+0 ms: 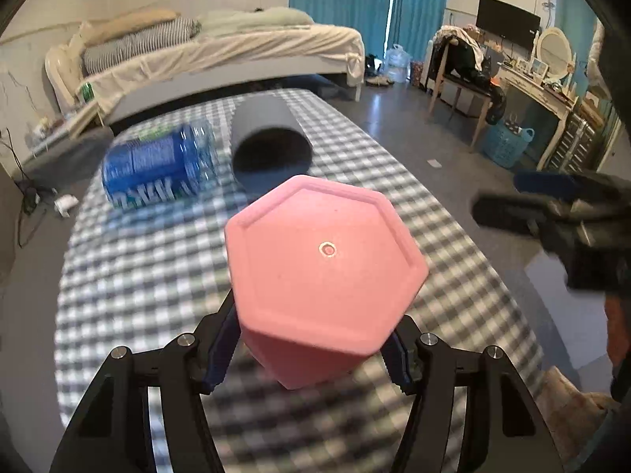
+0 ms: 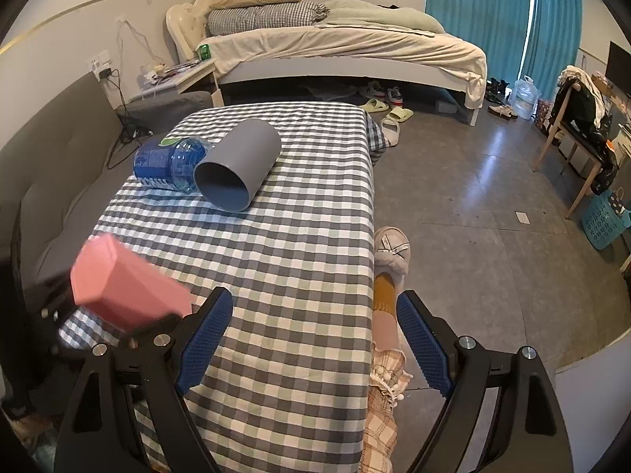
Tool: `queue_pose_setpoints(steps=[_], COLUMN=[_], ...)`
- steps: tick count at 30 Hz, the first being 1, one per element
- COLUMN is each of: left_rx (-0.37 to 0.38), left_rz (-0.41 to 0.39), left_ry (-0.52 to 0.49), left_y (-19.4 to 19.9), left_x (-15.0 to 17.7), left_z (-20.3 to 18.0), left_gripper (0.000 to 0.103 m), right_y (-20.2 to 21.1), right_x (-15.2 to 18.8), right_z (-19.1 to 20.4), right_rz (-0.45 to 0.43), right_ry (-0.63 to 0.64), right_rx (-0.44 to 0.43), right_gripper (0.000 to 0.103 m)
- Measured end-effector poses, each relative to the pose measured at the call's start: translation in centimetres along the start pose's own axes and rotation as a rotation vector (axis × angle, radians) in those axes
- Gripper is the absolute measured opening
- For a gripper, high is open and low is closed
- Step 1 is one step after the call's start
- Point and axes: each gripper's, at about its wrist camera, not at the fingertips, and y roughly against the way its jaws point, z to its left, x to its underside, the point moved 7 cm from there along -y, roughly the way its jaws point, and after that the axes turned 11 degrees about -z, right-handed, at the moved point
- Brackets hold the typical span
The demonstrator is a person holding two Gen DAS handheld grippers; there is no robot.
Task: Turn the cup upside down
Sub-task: 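Lift and rotate the pink cup with the left gripper, standing it on its rim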
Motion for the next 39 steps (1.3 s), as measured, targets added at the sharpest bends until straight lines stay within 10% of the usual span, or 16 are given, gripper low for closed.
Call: queue_pose_setpoints(steps=[15, 18, 22, 39], left_rx=[-0.014, 0.021, 0.015, -0.16], left_rz=[-0.017, -0.017, -0.038, -0.229], left_ry=[0.026, 0.044, 0.03, 0.14], left_y=[-4.2, -4.0, -2.7, 7.7], left_x=[-1.6, -1.5, -1.7, -2.1], left_z=[1.4, 1.4, 1.2, 5.8], left_gripper=[0.065, 0.078, 0.093, 0.093], right_y=[-0.8, -0.6, 0.1, 4.6], right_x=[-0.1, -0.2, -0.7, -1.6], right_z=[-0.3, -0.1, 0.3, 3.3], right_rz=[0.034, 0.03, 0.014, -0.239], right_ry=[0.012, 0.015, 0.019, 0.0], right_rx=[0.038, 0.035, 0.031, -0.021], right_gripper=[0.085, 0.085, 0.085, 0.085])
